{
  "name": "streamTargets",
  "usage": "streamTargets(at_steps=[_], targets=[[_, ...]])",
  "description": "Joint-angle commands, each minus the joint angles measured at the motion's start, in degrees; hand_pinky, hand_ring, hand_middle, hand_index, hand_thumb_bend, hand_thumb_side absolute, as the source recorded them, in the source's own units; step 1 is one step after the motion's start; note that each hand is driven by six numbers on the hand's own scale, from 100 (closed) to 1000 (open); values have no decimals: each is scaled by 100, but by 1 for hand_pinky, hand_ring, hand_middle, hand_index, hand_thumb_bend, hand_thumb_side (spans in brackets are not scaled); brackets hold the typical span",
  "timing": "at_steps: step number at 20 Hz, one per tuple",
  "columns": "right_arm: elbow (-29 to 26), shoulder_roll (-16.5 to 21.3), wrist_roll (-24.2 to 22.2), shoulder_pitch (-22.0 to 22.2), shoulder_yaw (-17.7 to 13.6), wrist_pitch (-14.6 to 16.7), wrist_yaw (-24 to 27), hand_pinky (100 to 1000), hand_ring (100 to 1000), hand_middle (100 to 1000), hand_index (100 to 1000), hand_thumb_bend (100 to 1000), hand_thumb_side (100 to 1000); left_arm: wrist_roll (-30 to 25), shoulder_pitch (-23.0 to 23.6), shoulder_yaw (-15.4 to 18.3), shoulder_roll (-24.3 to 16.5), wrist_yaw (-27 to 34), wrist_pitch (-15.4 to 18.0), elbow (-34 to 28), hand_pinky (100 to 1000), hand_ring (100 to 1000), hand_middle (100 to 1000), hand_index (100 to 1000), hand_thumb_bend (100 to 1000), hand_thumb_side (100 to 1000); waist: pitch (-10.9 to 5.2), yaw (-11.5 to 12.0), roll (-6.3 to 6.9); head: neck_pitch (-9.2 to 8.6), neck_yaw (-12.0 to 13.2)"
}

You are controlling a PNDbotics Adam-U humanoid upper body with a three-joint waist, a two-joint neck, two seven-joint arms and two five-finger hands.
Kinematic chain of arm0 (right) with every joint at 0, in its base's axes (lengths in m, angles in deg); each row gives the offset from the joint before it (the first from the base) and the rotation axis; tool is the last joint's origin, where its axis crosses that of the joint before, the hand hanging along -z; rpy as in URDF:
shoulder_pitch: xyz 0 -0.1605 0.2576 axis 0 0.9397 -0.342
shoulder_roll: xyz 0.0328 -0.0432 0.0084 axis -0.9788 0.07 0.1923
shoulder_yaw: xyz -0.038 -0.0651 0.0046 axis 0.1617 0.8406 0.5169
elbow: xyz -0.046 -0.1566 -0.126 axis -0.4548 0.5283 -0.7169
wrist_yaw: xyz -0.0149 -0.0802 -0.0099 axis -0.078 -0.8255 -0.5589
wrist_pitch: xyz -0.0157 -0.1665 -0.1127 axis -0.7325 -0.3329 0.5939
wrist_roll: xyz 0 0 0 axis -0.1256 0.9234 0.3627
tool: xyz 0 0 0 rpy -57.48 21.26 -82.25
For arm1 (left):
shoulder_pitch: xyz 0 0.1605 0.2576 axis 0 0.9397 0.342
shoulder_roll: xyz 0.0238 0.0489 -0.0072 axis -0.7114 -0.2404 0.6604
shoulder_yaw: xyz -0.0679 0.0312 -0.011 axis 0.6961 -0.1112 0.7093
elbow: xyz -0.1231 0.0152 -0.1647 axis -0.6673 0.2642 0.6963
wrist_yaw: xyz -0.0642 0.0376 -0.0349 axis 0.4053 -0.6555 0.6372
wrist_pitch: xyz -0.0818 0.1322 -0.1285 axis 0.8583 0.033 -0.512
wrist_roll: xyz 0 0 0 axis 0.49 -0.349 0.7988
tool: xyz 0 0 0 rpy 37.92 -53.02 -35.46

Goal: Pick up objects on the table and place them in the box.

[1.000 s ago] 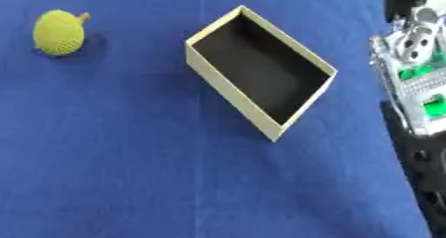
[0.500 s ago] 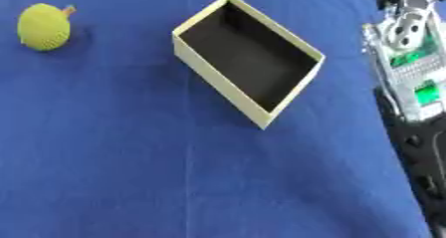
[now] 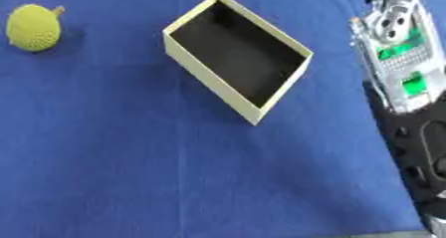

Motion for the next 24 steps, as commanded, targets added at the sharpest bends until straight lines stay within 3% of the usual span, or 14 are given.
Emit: streamTargets(at_steps=[1,10,18,24], targets=[[-118,148,-28,-98,-10,9,-15,813,814,812,867,163,939,-249,-202,-43,-36,-180,56,361,868,893,862,838,856,435,-138,1,14,-51,155],[-118,155,-52,-137,8,-1,-1,812,814,811,867,162,941,-742,-807,-205,403,-582,201,1535,888,905,873,859,894,362,-89,-35,3,-178,310],[-118,140,-81,-181,35,-11,20,812,814,810,867,161,944,-1348,-1235,-430,893,-210,475,2045,910,922,891,875,882,305,-41,-69,-18,-211,386],[-118,127,-110,-222,60,-13,34,812,814,810,867,161,945,-1438,-1541,-416,1212,-205,401,2457,907,921,889,877,875,290,2,-118,-23,-190,458]])
